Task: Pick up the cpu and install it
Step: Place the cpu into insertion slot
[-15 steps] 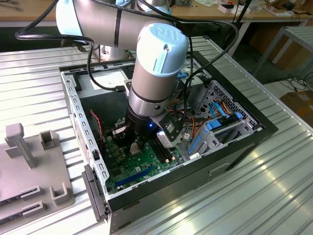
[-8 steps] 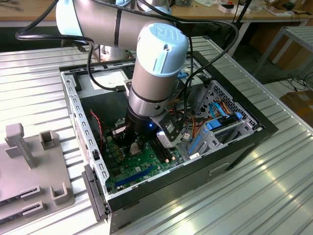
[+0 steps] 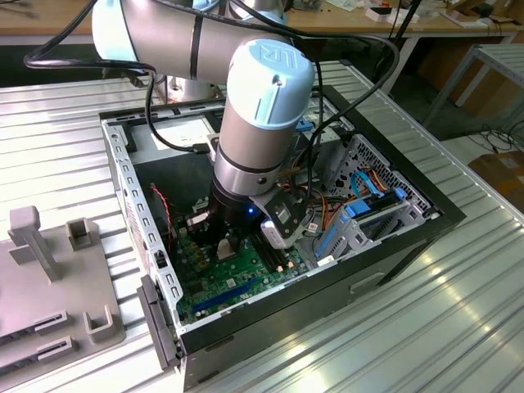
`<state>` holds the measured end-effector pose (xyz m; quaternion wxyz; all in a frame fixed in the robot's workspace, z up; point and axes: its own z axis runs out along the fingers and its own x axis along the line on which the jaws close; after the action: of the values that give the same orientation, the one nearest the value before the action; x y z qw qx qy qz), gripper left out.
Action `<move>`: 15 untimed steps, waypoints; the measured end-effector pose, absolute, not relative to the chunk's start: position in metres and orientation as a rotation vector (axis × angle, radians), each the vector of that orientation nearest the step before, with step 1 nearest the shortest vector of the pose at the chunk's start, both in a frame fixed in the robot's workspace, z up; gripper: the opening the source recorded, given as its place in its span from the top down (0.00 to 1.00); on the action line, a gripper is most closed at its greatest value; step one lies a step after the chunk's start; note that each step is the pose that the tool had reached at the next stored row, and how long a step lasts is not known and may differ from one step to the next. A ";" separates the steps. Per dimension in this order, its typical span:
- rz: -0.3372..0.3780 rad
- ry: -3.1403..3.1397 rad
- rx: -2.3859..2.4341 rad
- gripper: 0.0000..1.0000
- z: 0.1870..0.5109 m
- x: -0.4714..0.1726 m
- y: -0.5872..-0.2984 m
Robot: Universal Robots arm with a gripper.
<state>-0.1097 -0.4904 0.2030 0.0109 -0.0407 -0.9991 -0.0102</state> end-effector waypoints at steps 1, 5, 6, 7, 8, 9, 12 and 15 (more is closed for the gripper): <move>-0.032 -3.116 -0.159 0.56 0.203 -0.110 -0.490; -0.033 -3.112 -0.224 0.56 0.203 -0.110 -0.491; -0.034 -3.112 -0.224 0.56 0.203 -0.110 -0.491; -0.035 -3.112 -0.224 0.56 0.203 -0.110 -0.491; -0.035 -3.112 -0.224 0.56 0.203 -0.110 -0.491; -0.035 -3.112 -0.223 0.56 0.203 -0.110 -0.491; -0.035 -3.113 -0.208 0.56 0.203 -0.110 -0.492; -0.035 -3.114 -0.195 0.56 0.203 -0.109 -0.492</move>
<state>-0.1094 -0.4917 0.2030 0.0107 -0.0626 -0.9979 -0.0112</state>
